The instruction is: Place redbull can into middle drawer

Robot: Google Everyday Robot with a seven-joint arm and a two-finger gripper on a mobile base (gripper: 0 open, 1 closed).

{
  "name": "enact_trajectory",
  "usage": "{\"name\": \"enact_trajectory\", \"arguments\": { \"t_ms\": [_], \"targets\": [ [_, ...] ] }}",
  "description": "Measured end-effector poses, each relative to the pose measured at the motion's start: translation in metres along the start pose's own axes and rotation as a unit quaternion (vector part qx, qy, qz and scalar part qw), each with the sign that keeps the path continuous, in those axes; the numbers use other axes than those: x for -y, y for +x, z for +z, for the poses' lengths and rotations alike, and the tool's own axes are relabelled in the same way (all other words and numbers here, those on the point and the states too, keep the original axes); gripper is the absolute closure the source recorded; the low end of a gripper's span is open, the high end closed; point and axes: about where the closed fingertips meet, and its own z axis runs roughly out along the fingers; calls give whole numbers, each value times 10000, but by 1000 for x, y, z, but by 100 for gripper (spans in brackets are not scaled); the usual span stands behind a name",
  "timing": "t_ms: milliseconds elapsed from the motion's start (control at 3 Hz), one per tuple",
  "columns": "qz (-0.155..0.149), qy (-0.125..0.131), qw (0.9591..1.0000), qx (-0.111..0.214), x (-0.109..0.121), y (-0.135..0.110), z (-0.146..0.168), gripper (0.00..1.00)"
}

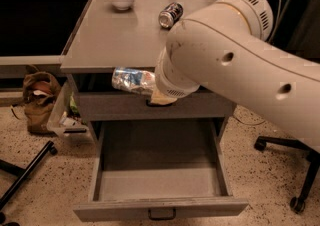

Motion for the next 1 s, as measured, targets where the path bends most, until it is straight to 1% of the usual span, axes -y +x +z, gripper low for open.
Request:
{"name": "enact_trajectory", "arguments": {
  "t_ms": [333, 667, 1000],
  "targets": [
    [23, -2, 10000, -74, -3, 2, 3, 100],
    [160, -240, 9987, -430, -40, 17, 34, 100],
    [697, -707, 9940, -461, -98, 31, 73, 100]
  ]
}}
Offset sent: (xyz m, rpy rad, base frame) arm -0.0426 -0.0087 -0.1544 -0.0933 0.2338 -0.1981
